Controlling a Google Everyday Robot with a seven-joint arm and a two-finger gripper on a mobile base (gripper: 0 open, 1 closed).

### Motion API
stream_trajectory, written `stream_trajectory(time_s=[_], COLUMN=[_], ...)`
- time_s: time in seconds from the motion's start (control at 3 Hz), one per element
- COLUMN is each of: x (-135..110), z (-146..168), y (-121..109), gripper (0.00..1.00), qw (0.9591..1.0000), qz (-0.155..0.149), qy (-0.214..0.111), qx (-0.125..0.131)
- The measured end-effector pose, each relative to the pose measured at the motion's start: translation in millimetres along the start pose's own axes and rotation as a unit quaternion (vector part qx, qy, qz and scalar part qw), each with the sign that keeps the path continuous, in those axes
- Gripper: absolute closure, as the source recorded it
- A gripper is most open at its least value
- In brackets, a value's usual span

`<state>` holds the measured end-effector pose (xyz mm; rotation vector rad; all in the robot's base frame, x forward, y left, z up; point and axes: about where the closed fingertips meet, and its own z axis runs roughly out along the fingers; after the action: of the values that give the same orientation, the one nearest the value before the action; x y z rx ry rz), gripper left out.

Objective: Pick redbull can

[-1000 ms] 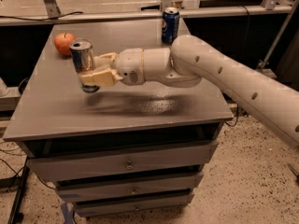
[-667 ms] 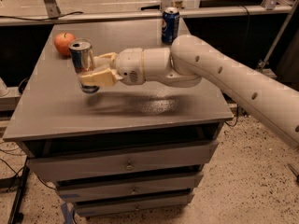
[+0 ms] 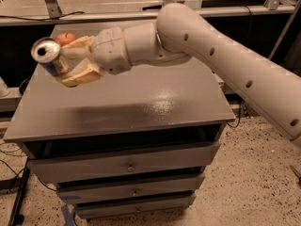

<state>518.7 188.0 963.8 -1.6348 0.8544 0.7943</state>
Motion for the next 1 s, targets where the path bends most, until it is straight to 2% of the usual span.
stream_trajectory(time_s=[0.33,0.67,1.0], x=[8.1,7.0,-1.0], z=[0.3,1.1,7.1], y=[3.5,3.8,4.5], gripper=[1.0,1.0,1.0], qw=[0.9984,0.9985,0.9935], qz=[-0.054,-0.053,-0.112], qy=[0.015,0.013,0.006], qx=[-0.008,-0.008,-0.023])
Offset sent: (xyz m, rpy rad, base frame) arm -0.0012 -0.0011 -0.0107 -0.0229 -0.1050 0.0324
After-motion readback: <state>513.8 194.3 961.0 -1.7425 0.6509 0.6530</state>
